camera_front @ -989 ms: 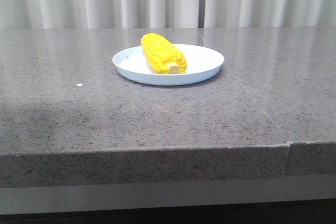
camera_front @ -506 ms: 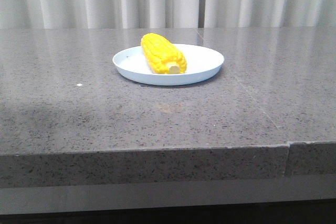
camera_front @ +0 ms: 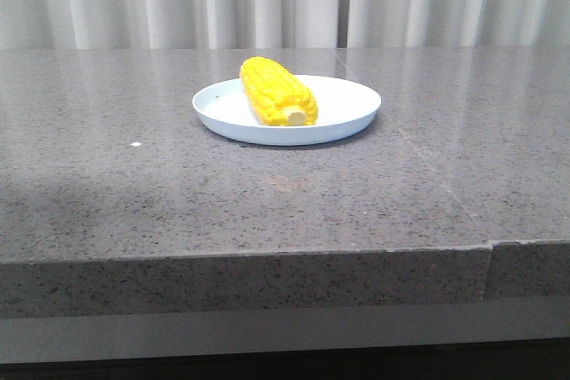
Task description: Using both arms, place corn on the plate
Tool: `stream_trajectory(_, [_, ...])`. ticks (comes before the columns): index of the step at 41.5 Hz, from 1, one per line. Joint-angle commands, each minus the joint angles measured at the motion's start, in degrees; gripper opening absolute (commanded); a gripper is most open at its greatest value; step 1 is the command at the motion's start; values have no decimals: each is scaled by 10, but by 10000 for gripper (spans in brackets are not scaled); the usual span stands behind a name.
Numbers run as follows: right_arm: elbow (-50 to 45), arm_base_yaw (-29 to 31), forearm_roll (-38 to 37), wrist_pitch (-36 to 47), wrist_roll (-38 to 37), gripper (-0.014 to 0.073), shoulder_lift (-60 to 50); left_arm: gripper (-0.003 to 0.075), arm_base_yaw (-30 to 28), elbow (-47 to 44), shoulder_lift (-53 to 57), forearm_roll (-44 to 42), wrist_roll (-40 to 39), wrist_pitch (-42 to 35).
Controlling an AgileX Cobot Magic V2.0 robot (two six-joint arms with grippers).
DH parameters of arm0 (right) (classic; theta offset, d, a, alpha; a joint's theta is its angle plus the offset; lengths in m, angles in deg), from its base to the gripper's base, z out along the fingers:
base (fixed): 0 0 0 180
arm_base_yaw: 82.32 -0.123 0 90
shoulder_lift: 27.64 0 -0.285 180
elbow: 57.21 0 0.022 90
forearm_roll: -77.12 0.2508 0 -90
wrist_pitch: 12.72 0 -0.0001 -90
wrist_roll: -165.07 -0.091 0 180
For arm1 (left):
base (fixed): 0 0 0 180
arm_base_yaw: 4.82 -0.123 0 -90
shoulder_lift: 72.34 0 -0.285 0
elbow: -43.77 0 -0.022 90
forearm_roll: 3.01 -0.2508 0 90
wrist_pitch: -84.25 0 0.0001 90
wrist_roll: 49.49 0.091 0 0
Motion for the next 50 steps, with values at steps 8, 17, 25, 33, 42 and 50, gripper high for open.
stream_trajectory(8, [12,1,-5,38,6,-120,3,-20,-110,-64,122,2,-6,-123])
stream_trajectory(17, [12,1,-5,38,6,-120,3,-20,-225,-215,280,12,-6,-271])
stream_trajectory(25, [12,1,-5,38,6,-120,3,-20,-316,-361,432,49,-6,-338])
stream_trajectory(33, [12,1,-5,38,6,-120,3,-20,-383,-483,549,89,-6,-402])
stream_trajectory(42, [12,1,-5,38,6,-120,3,-20,-390,-548,597,78,-6,-482])
stream_trajectory(50, [12,1,-5,38,6,-120,3,-20,-384,-563,597,69,-4,-511])
